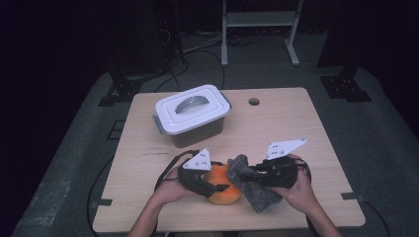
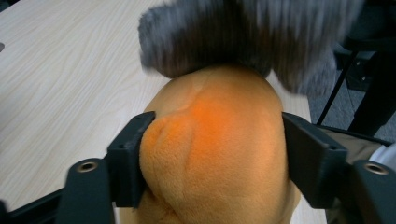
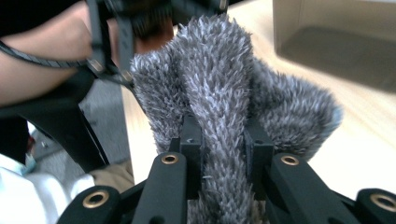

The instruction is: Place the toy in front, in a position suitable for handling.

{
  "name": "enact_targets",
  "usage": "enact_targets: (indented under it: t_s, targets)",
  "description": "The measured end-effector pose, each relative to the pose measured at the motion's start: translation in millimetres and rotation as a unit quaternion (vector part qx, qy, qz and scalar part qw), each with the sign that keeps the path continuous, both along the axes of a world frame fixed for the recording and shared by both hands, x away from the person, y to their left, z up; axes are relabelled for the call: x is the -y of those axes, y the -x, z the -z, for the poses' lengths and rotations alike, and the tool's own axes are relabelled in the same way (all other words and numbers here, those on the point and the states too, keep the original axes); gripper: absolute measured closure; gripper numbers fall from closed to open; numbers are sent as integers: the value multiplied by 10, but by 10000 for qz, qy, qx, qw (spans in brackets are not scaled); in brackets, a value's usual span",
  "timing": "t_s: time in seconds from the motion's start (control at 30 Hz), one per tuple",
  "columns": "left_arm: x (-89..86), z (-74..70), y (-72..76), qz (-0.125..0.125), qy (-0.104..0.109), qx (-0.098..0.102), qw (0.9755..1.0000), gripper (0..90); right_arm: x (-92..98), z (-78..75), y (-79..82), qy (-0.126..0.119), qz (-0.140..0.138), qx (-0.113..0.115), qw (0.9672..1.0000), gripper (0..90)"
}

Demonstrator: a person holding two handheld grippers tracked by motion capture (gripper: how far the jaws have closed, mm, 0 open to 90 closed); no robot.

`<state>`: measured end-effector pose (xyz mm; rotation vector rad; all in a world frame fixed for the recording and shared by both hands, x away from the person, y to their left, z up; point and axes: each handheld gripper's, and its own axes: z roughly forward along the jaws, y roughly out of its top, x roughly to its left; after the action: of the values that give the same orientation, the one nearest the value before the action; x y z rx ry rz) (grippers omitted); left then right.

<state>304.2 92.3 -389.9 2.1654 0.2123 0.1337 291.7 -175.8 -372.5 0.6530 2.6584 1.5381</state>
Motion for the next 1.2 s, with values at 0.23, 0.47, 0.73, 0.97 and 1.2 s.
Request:
enact_targets:
  t_s: [0.23,0.47,0.73,0.97,1.2]
  targets:
    - [-35,62,-57,118,-7,-315,9994,99,-9,161,-8,80,-6,-143,9999,740]
    - [-73,148,-79,230,158,-278,9992,321,187,287,2,5,129,-343,9993,738]
    - [-72,70,-50,196,170,-163,9995,388,432,447,19,84,353,-664,9971,737]
    - [65,11,65,417,-150,146,9989,400,338,72,-3,-249,239,-260,9991,738]
    - [98,-22,119,443,-292,397,9978,408,-50,-108,-35,-56,-156,-16,9999,739]
